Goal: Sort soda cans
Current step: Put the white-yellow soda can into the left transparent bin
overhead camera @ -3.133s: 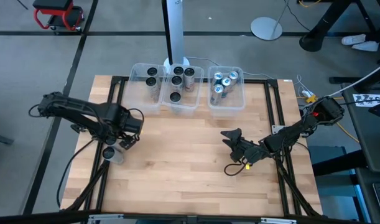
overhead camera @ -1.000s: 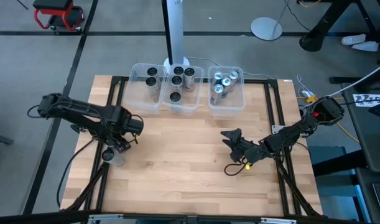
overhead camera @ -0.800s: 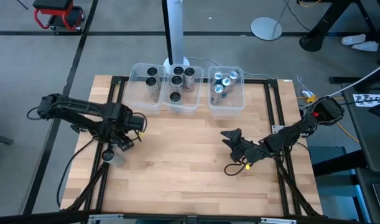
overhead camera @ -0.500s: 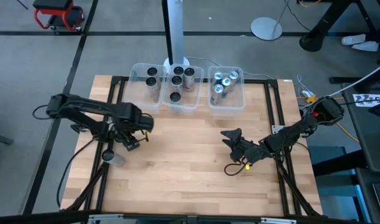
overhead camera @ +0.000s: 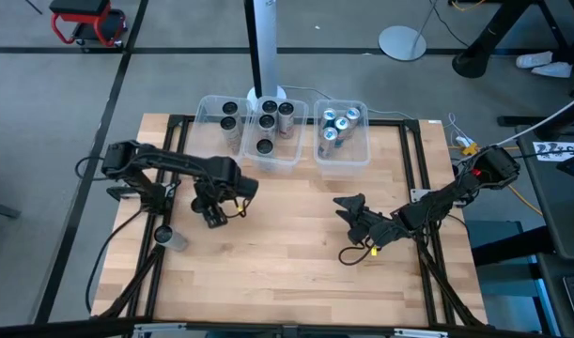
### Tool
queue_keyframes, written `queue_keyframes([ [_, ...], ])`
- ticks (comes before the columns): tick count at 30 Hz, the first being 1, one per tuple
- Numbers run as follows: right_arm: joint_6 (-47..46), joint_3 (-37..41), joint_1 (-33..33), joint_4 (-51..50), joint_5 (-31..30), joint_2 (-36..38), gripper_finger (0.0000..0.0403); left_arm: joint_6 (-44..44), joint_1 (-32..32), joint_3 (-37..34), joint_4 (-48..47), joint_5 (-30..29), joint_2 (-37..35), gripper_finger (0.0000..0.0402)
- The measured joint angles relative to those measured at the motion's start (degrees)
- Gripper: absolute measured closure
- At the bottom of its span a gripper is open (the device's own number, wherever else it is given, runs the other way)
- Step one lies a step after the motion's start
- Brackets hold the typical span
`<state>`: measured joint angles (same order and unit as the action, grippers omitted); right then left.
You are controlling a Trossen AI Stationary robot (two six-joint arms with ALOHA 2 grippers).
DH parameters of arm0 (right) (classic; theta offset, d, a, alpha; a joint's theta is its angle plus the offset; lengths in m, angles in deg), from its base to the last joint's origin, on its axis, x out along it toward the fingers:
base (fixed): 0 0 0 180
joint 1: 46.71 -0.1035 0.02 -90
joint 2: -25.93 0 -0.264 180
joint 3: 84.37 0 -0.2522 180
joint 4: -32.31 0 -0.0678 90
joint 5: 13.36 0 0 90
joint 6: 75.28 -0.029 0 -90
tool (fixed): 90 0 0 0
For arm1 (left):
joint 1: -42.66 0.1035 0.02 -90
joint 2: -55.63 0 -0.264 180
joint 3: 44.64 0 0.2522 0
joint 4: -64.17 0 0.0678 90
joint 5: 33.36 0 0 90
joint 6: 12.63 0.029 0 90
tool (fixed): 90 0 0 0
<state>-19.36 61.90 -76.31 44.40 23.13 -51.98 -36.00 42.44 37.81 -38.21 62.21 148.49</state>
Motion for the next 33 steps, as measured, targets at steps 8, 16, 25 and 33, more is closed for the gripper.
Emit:
queue_keyframes([
  [8, 0.0, 0.0, 0.0, -0.2, 0.1, 0.0, 0.0055, 0.7, 0.4, 0.1, 0.3, -0.3, 0.0, 0.0147],
  [16, -0.1, 0.0, 0.0, -0.2, 0.1, 0.0, 0.0055, -0.5, 1.4, 0.1, 1.2, -1.1, 0.0, 0.0104],
  [25, -0.1, 0.0, 0.0, -0.2, 0.2, 0.0, 0.0055, -0.1, 1.4, 0.4, -0.2, -1.2, 0.0, 0.0074],
  [33, -0.1, 0.0, 0.0, 0.0, 0.2, 0.0, 0.0055, -0.8, 1.4, 6.7, -1.2, -1.8, -3.2, 0.0073],
])
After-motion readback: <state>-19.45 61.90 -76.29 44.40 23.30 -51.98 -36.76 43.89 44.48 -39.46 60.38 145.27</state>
